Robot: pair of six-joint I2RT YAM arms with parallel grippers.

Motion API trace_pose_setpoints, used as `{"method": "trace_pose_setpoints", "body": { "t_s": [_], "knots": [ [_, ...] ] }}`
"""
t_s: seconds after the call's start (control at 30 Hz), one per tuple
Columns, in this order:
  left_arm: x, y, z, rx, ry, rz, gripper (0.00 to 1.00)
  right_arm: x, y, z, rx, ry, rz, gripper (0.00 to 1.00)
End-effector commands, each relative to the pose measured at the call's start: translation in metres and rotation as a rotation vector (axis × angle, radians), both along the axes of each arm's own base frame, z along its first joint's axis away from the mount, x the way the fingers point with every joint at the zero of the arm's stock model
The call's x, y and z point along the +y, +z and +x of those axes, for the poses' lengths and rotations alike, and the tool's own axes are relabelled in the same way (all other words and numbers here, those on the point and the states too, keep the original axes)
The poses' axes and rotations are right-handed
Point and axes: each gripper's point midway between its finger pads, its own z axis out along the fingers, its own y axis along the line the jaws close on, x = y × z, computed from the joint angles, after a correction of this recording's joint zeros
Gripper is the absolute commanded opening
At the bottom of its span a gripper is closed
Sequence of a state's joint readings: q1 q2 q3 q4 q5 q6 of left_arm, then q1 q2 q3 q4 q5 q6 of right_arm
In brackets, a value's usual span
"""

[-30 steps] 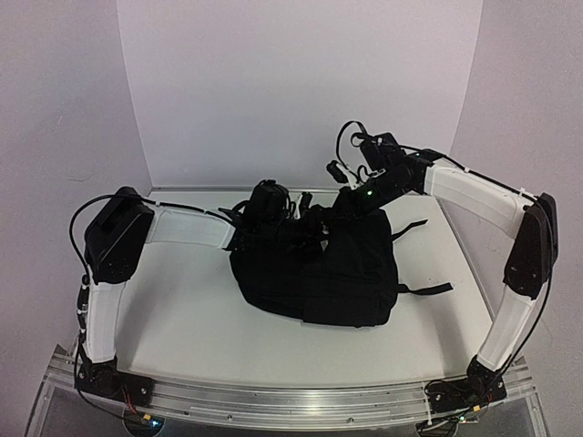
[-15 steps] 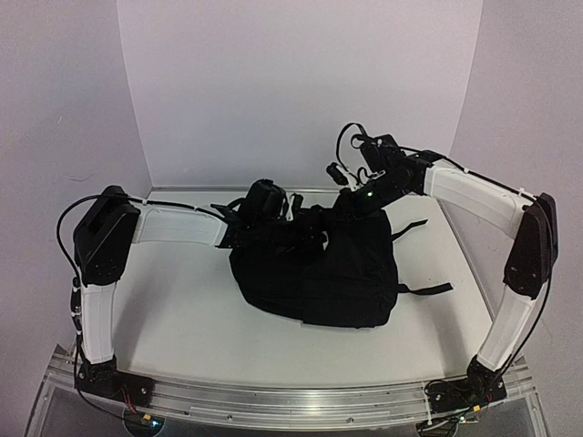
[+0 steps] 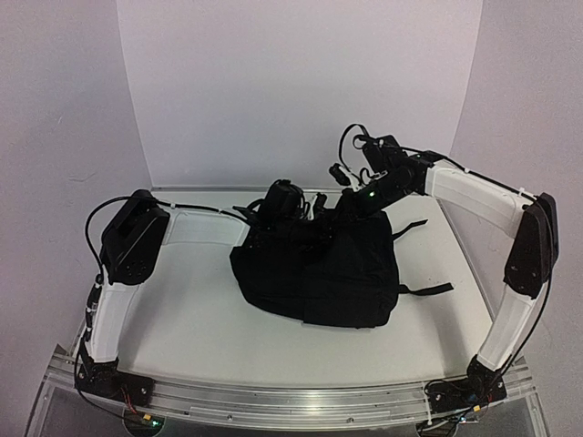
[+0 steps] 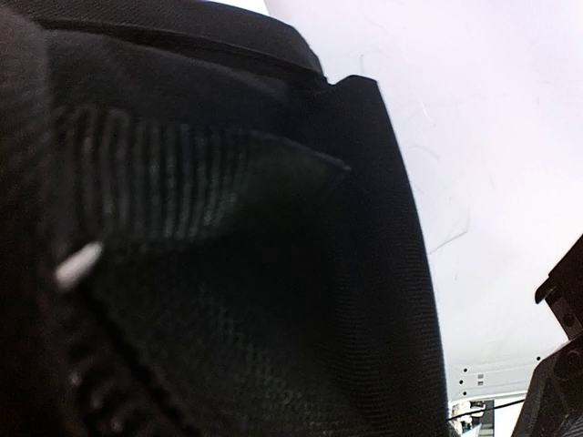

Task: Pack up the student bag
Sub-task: Place the stationery in the student bag, then adjust the student bag at the center of the board.

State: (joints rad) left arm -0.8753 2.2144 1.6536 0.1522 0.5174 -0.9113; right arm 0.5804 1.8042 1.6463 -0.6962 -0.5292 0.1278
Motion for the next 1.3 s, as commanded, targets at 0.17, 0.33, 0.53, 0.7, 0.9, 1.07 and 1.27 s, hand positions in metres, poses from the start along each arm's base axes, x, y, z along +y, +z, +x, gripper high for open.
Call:
{"method": "trace_pose_setpoints", "body": {
  "t_s": [0.17, 0.33, 0.53, 0.7, 0.9, 1.07, 1.27],
  "knots": [
    [0.023, 0.018, -0.021, -0.078, 0.02, 0.071, 0.47, 0.015, 0.018, -0.006, -0.025, 0.052, 0.083, 0.0],
    [0.068, 0.032, -0.026, -0.135, 0.125, 0.188, 0.57, 0.014, 0.007, -0.008, -0.007, 0.059, 0.069, 0.05],
    [0.108, 0.027, -0.019, -0.159, 0.247, 0.362, 0.61, 0.013, -0.017, -0.013, 0.043, 0.076, 0.045, 0.15],
    [0.126, 0.017, -0.013, -0.199, 0.326, 0.504, 0.61, 0.012, -0.038, -0.014, 0.081, 0.073, 0.014, 0.18],
    [0.112, 0.005, -0.014, -0.22, 0.303, 0.536, 0.64, 0.005, -0.027, -0.008, 0.041, 0.048, 0.011, 0.01],
    [0.095, 0.009, -0.014, -0.258, 0.281, 0.516, 0.75, -0.006, -0.008, -0.003, 0.008, 0.017, 0.032, 0.0],
    [0.079, 0.007, -0.007, -0.273, 0.264, 0.552, 0.78, -0.015, -0.004, -0.003, -0.003, -0.001, 0.03, 0.0]
  ]
}}
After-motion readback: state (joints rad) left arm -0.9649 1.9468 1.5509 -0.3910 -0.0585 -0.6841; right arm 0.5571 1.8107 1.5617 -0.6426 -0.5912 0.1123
